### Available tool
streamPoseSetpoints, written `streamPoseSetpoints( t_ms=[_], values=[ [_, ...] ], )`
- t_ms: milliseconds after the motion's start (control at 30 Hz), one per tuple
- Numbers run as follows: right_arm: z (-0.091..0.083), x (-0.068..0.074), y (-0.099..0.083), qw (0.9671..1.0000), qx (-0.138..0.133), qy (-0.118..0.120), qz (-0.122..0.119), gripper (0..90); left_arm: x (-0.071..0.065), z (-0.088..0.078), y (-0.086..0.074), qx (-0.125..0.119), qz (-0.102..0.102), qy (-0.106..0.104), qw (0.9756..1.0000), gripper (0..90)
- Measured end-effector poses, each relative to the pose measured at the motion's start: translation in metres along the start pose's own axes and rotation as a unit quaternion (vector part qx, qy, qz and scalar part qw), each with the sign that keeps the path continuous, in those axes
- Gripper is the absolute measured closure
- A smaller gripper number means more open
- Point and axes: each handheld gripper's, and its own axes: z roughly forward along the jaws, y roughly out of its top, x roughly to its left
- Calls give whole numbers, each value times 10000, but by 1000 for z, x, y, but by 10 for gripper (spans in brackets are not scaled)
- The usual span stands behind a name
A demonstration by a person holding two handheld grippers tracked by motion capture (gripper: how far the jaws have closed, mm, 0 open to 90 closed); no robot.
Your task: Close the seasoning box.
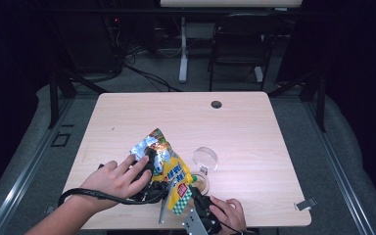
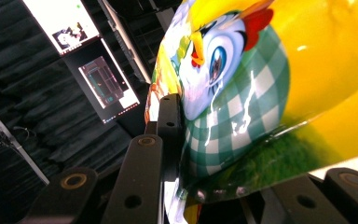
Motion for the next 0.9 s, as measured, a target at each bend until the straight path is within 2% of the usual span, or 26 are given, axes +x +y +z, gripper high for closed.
streamPoseSetpoints(
  t_ms=[67, 133, 200, 233, 433, 500, 533, 567, 900],
  values=[
    [1, 1, -1, 9999, -100, 14, 92, 900, 1, -1, 0, 0, 0, 3, 10000, 764],
    [1, 2, 0, 9999, -94, 15, 102, 900, 1, -1, 0, -4, -57, -54, 10000, 765],
    [0, 1, 0, 10000, -20, 12, 53, 900, 2, -2, 0, -7, 7, -12, 10000, 766],
    [0, 2, 0, 9999, -87, 35, 145, 900, 2, -2, 0, -2, 13, -19, 10000, 766],
    [-2, -1, 0, 9997, -73, 39, 234, 900, 3, -2, 0, -12, -9, -40, 10000, 768],
    [-2, -1, 0, 9995, -119, 60, 301, 900, 4, -2, -1, 2, 5, -80, 10000, 768],
    [-1, -1, 0, 9992, -163, 77, 347, 900, 4, -2, -1, -1, -50, -161, 9999, 769],
    [-2, -1, 1, 9995, -93, 61, 286, 900, 4, -2, -1, 0, 16, -77, 10000, 773],
    [-3, -1, 1, 9993, -91, 129, 336, 900, 5, -3, 0, -18, 13, -137, 9999, 779]
  ],
)
